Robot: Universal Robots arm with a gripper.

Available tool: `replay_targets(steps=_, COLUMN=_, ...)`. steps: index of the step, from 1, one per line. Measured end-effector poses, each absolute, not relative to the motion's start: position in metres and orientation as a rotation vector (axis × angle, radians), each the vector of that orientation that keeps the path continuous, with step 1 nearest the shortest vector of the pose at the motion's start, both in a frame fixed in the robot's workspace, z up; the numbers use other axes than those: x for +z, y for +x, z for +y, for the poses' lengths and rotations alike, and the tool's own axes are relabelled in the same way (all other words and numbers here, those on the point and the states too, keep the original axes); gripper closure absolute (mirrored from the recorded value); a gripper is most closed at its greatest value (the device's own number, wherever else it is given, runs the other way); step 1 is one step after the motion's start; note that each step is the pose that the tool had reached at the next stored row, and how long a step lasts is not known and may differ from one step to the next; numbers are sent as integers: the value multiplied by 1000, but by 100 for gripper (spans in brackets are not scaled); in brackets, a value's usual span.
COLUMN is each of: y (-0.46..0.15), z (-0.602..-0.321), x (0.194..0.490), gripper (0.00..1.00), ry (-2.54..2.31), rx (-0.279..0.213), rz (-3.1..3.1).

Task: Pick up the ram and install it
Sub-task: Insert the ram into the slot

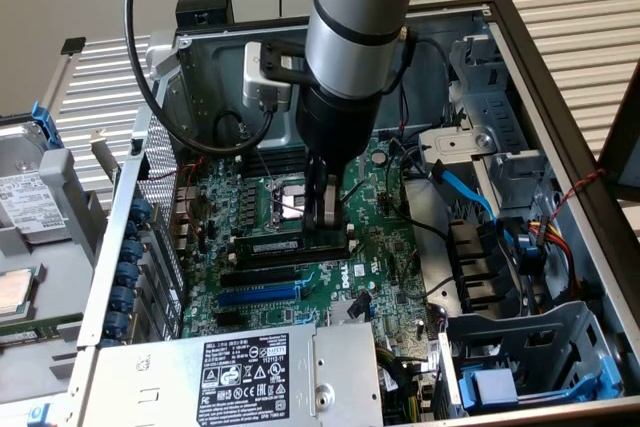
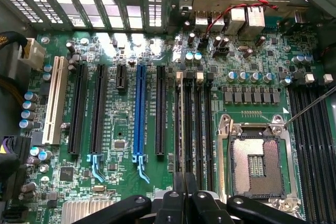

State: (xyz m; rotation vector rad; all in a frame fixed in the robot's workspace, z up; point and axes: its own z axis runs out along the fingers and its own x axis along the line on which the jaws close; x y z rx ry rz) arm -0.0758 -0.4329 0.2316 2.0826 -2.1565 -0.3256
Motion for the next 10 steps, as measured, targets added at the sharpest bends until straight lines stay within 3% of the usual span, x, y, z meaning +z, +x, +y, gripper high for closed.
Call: replay_targets(steps=10, y=-76, z=-432, x=231, gripper=88, ry=2083, rx=-326, rz=-2157)
